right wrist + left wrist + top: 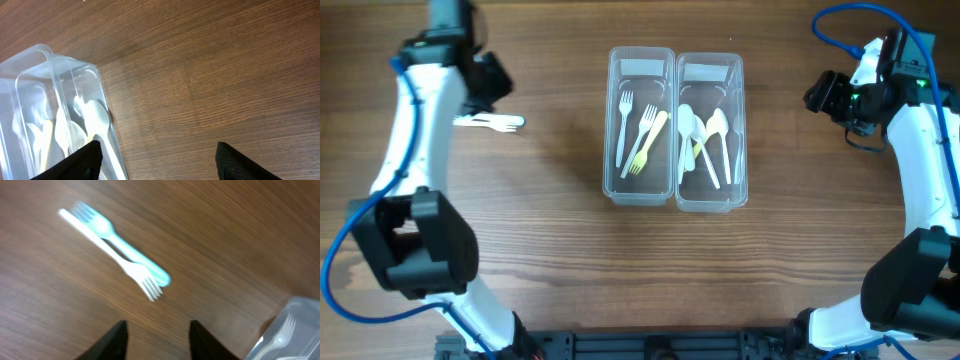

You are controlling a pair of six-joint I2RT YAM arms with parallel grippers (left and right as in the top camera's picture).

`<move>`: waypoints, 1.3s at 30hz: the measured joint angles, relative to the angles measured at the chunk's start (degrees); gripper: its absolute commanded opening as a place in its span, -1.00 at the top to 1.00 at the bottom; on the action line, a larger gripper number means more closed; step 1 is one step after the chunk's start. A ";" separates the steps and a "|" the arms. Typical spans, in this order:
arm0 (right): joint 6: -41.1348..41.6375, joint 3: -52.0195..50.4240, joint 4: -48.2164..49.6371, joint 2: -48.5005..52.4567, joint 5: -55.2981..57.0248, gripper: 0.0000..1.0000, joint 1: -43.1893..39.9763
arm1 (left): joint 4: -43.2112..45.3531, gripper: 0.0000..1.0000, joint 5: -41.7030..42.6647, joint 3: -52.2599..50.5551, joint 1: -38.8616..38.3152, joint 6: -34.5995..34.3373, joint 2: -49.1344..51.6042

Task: Pack container
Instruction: 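Move the left gripper back and grasp a white fork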

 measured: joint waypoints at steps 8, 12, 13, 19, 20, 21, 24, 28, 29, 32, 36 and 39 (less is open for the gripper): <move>0.00 0.00 0.17 0.00 0.00 -0.47 0.00 | -1.27 0.22 4.02 0.00 8.00 -16.09 1.75; 0.00 0.00 0.17 0.00 0.00 -0.46 0.00 | -0.33 0.23 5.18 0.00 7.93 -29.51 5.35; 0.00 0.00 0.15 0.00 0.00 -0.47 0.00 | 0.22 0.23 5.38 0.00 7.93 -31.56 5.95; 0.00 0.00 0.00 0.00 0.00 -0.46 0.00 | 3.52 0.24 5.97 0.00 7.93 -43.28 8.44; 0.00 0.00 -0.09 0.00 0.00 -0.46 0.00 | 4.61 0.24 5.97 0.00 7.93 -44.26 8.81; 0.00 0.00 -0.09 0.00 0.00 -0.46 0.00 | 5.38 0.24 5.99 0.00 7.93 -45.00 9.27; 0.00 0.00 -0.09 0.00 0.00 -0.46 0.00 | 5.60 0.22 6.47 0.00 7.93 -46.42 12.37; 0.00 0.00 -0.11 0.00 0.00 -0.46 0.00 | 4.04 0.21 7.06 0.00 7.93 -46.82 16.52; 0.00 0.00 -0.11 0.00 0.00 -0.46 0.00 | 3.93 0.21 7.06 0.00 7.93 -46.86 17.09; 0.00 0.00 -0.11 0.00 0.00 -0.46 0.00 | 3.72 0.22 7.04 0.00 7.93 -46.88 17.84; 0.00 0.00 -0.13 0.00 0.00 -0.46 0.00 | 3.15 0.21 6.80 0.00 7.93 -47.04 17.99; 0.00 0.00 -0.52 0.00 0.00 -0.46 0.00 | 3.02 0.21 6.80 0.00 7.93 -47.04 18.71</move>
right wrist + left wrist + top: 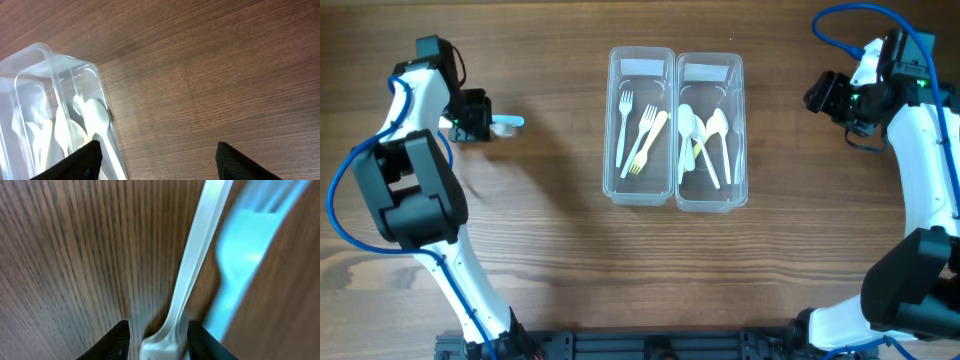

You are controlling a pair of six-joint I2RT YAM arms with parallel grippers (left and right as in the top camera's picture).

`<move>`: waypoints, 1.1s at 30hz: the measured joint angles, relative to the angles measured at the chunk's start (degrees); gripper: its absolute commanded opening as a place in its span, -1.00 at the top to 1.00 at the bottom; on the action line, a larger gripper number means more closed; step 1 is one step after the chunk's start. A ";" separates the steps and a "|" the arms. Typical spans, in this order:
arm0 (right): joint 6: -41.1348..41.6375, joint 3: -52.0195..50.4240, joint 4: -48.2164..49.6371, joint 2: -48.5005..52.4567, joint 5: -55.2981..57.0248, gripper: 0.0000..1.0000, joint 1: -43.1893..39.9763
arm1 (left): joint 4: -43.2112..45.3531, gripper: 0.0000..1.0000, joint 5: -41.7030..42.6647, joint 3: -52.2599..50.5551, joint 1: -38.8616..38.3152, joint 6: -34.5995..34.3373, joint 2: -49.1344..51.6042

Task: Pack container
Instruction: 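Move the left gripper back and grasp a white fork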

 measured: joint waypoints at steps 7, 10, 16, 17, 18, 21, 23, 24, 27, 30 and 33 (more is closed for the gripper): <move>0.00 0.00 -0.66 0.00 0.00 -0.45 0.00 | 0.02 0.29 -0.07 0.17 0.00 -0.04 0.79; 0.00 0.00 -0.66 0.00 0.00 -0.45 0.00 | 0.00 0.59 -0.07 0.17 0.00 -0.09 0.79; 0.00 0.00 -0.63 0.00 0.00 -0.45 0.00 | -0.24 0.91 -0.20 0.17 0.00 -0.35 0.83; 0.00 0.00 -0.63 0.00 0.00 -0.45 0.00 | -0.33 0.92 -0.20 0.17 0.00 -0.61 0.85; 0.00 0.00 -0.63 0.00 0.00 -0.45 0.00 | -0.55 0.92 -0.20 0.17 0.00 -0.63 0.85; 0.00 0.00 -0.63 0.00 0.00 -0.45 0.00 | -1.11 0.92 0.63 0.17 0.02 0.72 0.85; 0.00 0.00 -0.63 0.00 0.00 -0.45 0.00 | -1.31 0.92 2.16 0.17 0.02 3.06 0.85; 0.00 0.00 -0.63 0.00 0.00 -0.46 0.00 | -1.42 0.92 3.56 0.17 0.00 4.70 0.87; 0.00 0.00 -0.63 0.00 0.00 -0.46 0.00 | -3.28 0.92 9.53 0.17 0.00 10.82 0.90; 0.00 0.00 -0.63 0.00 0.00 -0.45 0.00 | -6.12 0.92 13.11 0.15 -0.55 17.38 0.59; 0.00 0.00 -0.63 0.00 0.00 -0.46 0.00 | -6.62 0.92 13.94 0.15 -2.29 23.17 -1.49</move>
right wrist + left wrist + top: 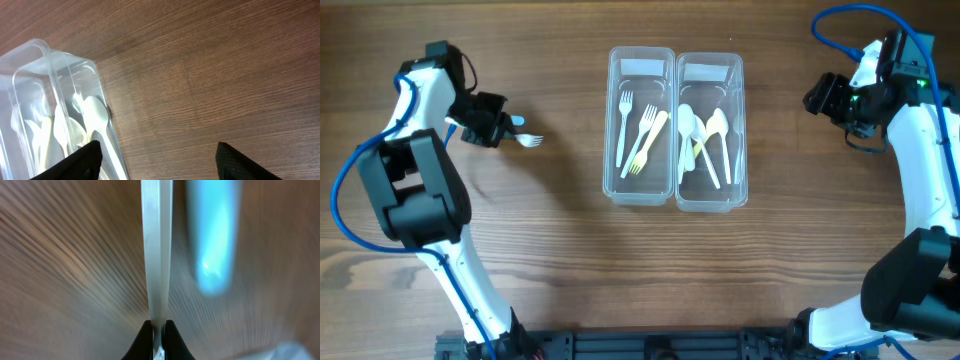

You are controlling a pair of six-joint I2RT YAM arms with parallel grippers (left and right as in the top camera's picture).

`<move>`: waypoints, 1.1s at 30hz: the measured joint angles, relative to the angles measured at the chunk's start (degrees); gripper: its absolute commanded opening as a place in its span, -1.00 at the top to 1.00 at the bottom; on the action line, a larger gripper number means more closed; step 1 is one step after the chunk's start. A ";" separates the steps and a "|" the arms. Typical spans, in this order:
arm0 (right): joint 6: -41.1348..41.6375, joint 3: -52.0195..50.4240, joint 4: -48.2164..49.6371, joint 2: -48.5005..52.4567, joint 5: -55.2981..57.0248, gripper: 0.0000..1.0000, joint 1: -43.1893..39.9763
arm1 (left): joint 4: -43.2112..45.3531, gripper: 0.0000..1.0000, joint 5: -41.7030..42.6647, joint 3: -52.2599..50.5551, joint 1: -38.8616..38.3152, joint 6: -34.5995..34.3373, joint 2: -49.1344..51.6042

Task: Pack container
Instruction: 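Move the left gripper back and grasp a white fork, then place the white fork into the left container and open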

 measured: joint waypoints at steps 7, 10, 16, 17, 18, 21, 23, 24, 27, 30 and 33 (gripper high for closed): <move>0.00 0.00 0.26 0.00 0.02 -0.46 0.00 | 0.37 0.92 -6.67 0.00 -12.02 14.71 -11.93; 0.00 0.00 0.48 0.00 0.00 -0.46 0.00 | 1.68 0.92 -13.25 0.00 -19.39 20.74 -14.71; 0.00 0.00 0.55 0.00 0.00 -0.47 0.00 | 6.67 0.92 -21.05 0.00 -32.98 32.52 -15.23; 0.00 0.00 0.63 0.00 0.02 -0.46 0.00 | 8.39 0.88 -22.75 0.00 -35.32 35.01 -15.23; 0.00 0.00 0.63 0.00 0.00 -0.47 0.00 | 9.55 0.85 -24.04 0.00 -36.87 36.52 -15.23; 0.00 0.00 0.63 0.00 0.00 -0.47 0.00 | 11.13 0.53 -26.01 0.00 -39.08 38.66 -15.21; 0.00 0.00 0.63 0.00 0.00 -0.47 0.00 | 11.34 0.45 -26.29 0.00 -39.23 39.71 -15.19; 0.00 0.00 0.63 0.02 0.00 -0.47 0.00 | 11.47 0.48 -26.56 0.00 -39.17 39.87 -14.97; 0.00 0.00 0.63 0.02 0.00 -0.47 0.00 | 11.50 0.56 -26.97 0.00 -39.12 40.33 -13.84; 0.00 0.00 0.61 0.00 0.00 -0.47 0.00 | 12.24 0.36 -28.37 0.07 -38.93 40.13 -13.81; 0.00 0.00 0.24 0.02 0.00 -0.47 0.00 | 11.54 0.21 -31.56 0.17 -37.38 36.50 -14.47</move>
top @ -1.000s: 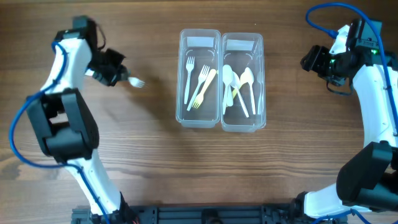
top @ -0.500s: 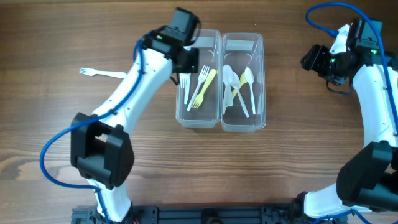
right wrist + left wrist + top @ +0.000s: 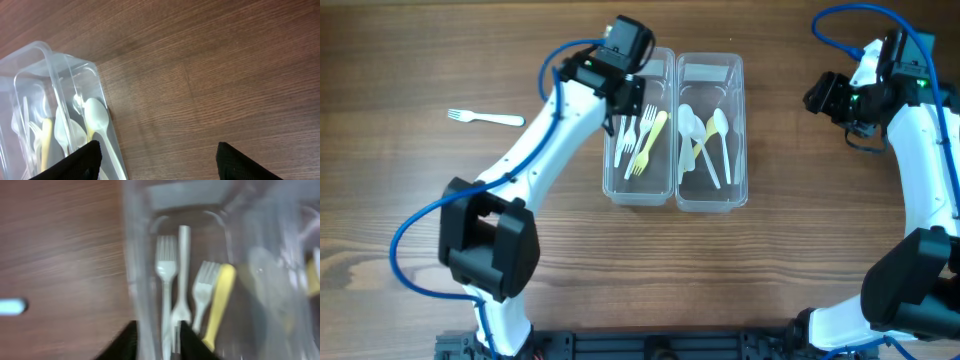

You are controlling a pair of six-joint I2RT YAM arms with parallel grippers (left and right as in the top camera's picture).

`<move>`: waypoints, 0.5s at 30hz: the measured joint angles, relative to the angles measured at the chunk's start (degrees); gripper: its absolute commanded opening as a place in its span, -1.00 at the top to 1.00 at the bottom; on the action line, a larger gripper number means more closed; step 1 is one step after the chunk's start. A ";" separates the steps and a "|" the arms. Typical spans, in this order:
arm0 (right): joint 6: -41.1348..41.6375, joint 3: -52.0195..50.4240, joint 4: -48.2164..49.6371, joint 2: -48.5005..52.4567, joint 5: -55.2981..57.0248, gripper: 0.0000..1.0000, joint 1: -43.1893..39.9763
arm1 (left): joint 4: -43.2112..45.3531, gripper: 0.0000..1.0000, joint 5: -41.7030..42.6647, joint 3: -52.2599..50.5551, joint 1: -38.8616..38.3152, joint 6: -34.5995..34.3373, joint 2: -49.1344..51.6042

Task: Pack container
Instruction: 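Place the white fork into the left container and open, then return the left gripper and grasp the light blue fork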

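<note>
Two clear containers stand side by side: the left one (image 3: 612,160) holds forks, the right one (image 3: 744,150) holds spoons (image 3: 705,135). My left gripper (image 3: 625,100) hangs open over the far end of the left container. In the left wrist view a white fork (image 3: 183,265) lies in the container in line with the gap of that gripper (image 3: 157,345), beside two more white forks and a yellow one (image 3: 220,300). A pale blue fork (image 3: 485,118) lies alone on the table at the left. My right gripper (image 3: 160,165) is open above bare table.
The right container's corner (image 3: 60,100) with its spoons shows in the right wrist view, left of that gripper. The wooden table (image 3: 520,250) stretches around both containers. Blue cables run along both arms.
My left gripper was shut on the white fork at the table's left. It is now over the left container, open, with the white fork lying inside. The right arm has not moved.
First my left gripper was open above two crossed forks, white and pale blue, at the table's left. Then it was down at them, then shut on the white one. Now that fork lies in the left container and the blue one stays on the table.
</note>
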 measured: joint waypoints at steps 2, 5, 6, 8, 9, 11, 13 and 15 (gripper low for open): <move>0.00 0.00 -0.50 0.00 0.00 -0.47 0.00 | -1.38 0.04 -1.55 0.00 3.58 -4.46 -1.51; 0.00 0.00 -0.48 0.00 0.00 -0.47 0.00 | -5.18 0.11 -0.09 1.01 14.64 -12.07 -3.85; 0.00 0.00 -0.44 0.00 0.00 -0.47 0.00 | -6.14 0.14 1.99 1.22 18.32 -14.08 -3.85; 0.00 0.00 -0.20 0.00 0.00 -0.47 0.00 | -7.15 0.14 6.32 1.25 25.27 -17.14 -3.04; 0.00 0.00 0.20 0.00 0.00 -0.47 0.00 | -7.15 0.15 8.28 1.25 28.39 -19.04 -2.29; 0.00 0.00 0.85 -0.02 0.00 -0.47 0.00 | -7.28 0.17 12.26 1.25 33.22 -23.43 0.04; 0.00 0.00 0.92 0.00 0.00 -0.47 0.00 | -7.32 0.23 14.53 1.25 35.39 -27.52 2.01; 0.00 0.00 0.94 0.00 0.00 -0.47 0.00 | -7.21 0.22 15.93 1.25 36.74 -32.11 3.72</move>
